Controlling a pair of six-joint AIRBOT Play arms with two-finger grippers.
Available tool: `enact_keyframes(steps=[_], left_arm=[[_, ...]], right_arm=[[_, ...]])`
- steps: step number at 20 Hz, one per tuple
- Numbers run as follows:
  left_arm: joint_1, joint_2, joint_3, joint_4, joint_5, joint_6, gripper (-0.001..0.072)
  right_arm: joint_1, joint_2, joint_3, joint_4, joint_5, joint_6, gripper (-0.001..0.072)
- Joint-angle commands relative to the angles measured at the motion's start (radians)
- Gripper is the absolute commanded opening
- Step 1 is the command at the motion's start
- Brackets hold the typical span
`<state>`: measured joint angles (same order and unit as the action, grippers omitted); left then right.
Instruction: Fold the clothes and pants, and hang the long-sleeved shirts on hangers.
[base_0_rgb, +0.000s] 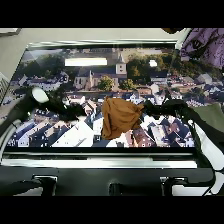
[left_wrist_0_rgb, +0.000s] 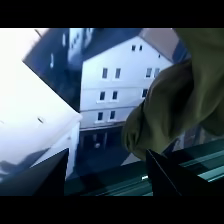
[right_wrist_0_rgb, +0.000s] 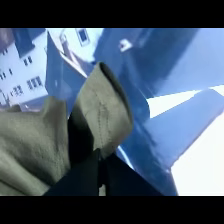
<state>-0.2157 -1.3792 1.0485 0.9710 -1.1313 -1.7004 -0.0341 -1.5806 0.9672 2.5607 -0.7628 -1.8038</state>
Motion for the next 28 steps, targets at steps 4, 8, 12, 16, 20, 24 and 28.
enact_keyframes(steps=[4, 8, 12, 16, 20, 24, 28], left_arm=[[-0.186, 0.027, -0.290, -0.232, 0.291, 0.101, 0.0539], [-0.257, -0.032, -0.289, -0.294, 0.355, 0.109, 0.0528], [-0.278, -0.083, -0.278, -0.370, 0.419, 0.160, 0.0429], [-0.275, -0.133, -0.258, -0.369, 0.433, 0.165, 0.0024], [-0.203, -0.052, -0.178, -0.309, 0.377, 0.184, 0.0016], [-0.021, 0.147, 0.096, 0.034, 0.217, 0.035, 0.0015], [0.150, 0.291, 0.494, 0.249, 0.026, 0.005, 0.0016]], right_arm=[[0.001, 0.006, 0.000, -0.048, -0.066, 0.066, 0.0032], [0.001, 0.030, 0.000, -0.067, -0.065, 0.066, 0.0032], [0.001, 0.071, 0.000, -0.102, -0.067, 0.091, 0.0032], [0.001, 0.139, 0.000, -0.176, -0.074, 0.140, 0.0032], [-0.006, 0.259, 0.049, -0.234, -0.058, 0.184, 0.0030], [-0.006, 0.368, 0.317, -0.407, -0.089, 0.275, 0.0030], [-0.006, 0.483, 0.624, -0.545, -0.180, 0.330, 0.0030]])
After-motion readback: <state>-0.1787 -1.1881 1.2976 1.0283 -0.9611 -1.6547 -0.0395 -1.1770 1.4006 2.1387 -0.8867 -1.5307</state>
